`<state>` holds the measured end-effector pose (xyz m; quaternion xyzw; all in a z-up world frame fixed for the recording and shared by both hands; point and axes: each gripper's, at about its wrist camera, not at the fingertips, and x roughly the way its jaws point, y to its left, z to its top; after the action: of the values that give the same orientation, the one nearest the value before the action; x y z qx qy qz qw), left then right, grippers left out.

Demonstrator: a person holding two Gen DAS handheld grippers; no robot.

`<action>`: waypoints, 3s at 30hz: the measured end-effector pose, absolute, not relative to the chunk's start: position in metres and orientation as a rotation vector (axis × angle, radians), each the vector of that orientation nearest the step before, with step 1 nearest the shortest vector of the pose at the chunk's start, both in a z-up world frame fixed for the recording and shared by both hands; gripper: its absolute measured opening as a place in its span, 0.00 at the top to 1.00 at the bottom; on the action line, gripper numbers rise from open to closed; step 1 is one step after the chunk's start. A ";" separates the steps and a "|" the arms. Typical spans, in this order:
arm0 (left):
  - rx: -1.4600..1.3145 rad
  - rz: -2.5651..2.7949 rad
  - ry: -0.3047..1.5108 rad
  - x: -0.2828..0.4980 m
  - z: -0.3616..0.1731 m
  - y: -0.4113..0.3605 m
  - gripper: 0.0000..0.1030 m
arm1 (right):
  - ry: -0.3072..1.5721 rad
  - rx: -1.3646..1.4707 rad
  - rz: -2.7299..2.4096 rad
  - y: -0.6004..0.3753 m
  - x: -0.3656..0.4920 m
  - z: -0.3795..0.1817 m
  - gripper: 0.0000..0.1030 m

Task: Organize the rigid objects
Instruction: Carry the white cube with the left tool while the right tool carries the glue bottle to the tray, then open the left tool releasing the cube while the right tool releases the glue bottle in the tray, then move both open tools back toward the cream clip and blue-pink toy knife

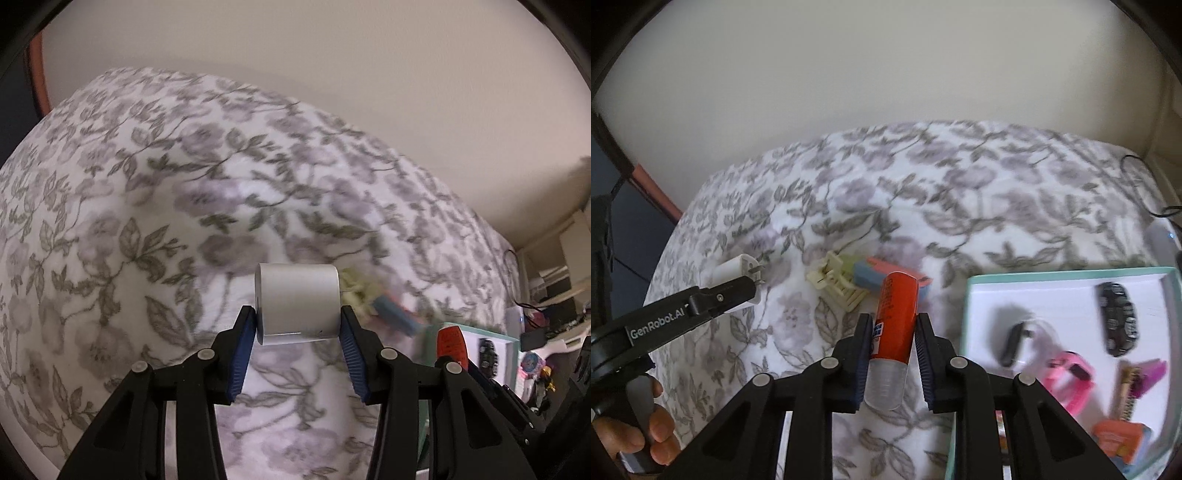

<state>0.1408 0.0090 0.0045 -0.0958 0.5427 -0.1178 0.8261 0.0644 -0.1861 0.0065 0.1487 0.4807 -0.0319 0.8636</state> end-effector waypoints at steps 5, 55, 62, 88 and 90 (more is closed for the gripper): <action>-0.166 -0.316 1.124 0.125 0.021 -0.021 0.54 | 0.991 0.319 -0.133 -0.209 0.040 0.021 0.76; 0.180 -0.626 1.216 0.026 0.000 -0.208 0.54 | 1.159 0.381 -0.455 -0.352 -0.028 -0.015 0.75; 0.155 -0.599 1.205 0.033 0.006 -0.198 0.54 | 1.123 0.368 -0.451 -0.350 -0.029 -0.001 0.75; 0.024 -0.292 1.135 0.079 0.014 -0.123 0.16 | 1.048 0.261 -0.403 -0.318 -0.015 0.012 0.16; 0.024 -0.278 1.129 0.080 0.014 -0.120 0.14 | 1.047 0.254 -0.396 -0.315 -0.014 0.013 0.13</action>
<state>0.0804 -0.1200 0.0143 0.0111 0.5332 -0.1314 0.8356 -0.0141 -0.3155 0.0129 0.1201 0.4952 -0.1874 0.8398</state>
